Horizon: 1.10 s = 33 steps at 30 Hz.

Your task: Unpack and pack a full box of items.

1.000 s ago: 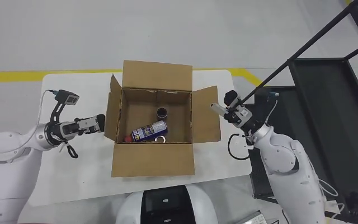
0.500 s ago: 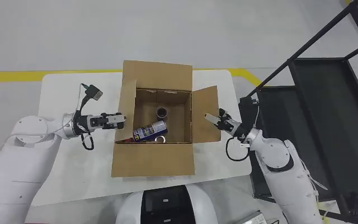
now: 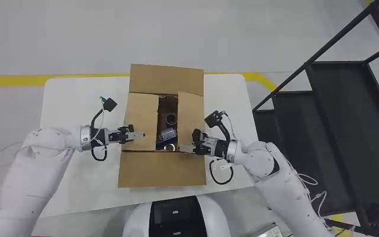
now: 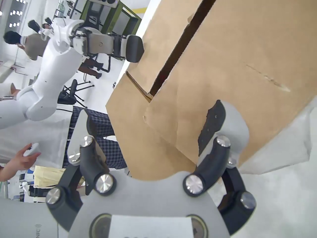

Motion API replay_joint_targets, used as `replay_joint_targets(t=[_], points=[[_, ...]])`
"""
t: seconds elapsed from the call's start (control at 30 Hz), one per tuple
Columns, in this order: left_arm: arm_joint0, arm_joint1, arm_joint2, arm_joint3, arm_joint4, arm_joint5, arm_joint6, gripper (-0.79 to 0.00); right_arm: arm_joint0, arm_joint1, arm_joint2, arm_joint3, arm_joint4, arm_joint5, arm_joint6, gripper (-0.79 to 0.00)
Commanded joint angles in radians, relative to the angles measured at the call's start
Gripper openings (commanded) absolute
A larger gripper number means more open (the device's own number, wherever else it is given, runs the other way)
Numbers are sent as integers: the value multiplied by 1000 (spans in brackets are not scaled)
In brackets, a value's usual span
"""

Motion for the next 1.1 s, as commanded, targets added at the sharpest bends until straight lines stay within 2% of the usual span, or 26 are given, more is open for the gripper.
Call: replay_joint_targets(t=[0.0, 0.3, 0.43, 0.7, 0.77, 1.07], points=[[5, 1, 0, -6, 9, -1, 3, 0, 16, -3, -25, 15, -21, 9, -13, 0], [41, 10, -34, -48, -5, -12, 10, 0, 33, -3, -44, 27, -48, 38, -52, 0], [73, 18, -77, -81, -65, -23, 15, 0, 10, 2, 13, 0, 102, 8, -70, 0], [191, 32, -190, -153, -241, -44, 57, 0, -92, 29, 226, -95, 390, -56, -9, 0], [191, 32, -190, -153, -241, -44, 57, 0, -106, 34, 270, -89, 470, -70, 6, 0], [191, 32, -190, -153, -241, -44, 57, 0, -106, 34, 270, -89, 470, -70, 6, 0]])
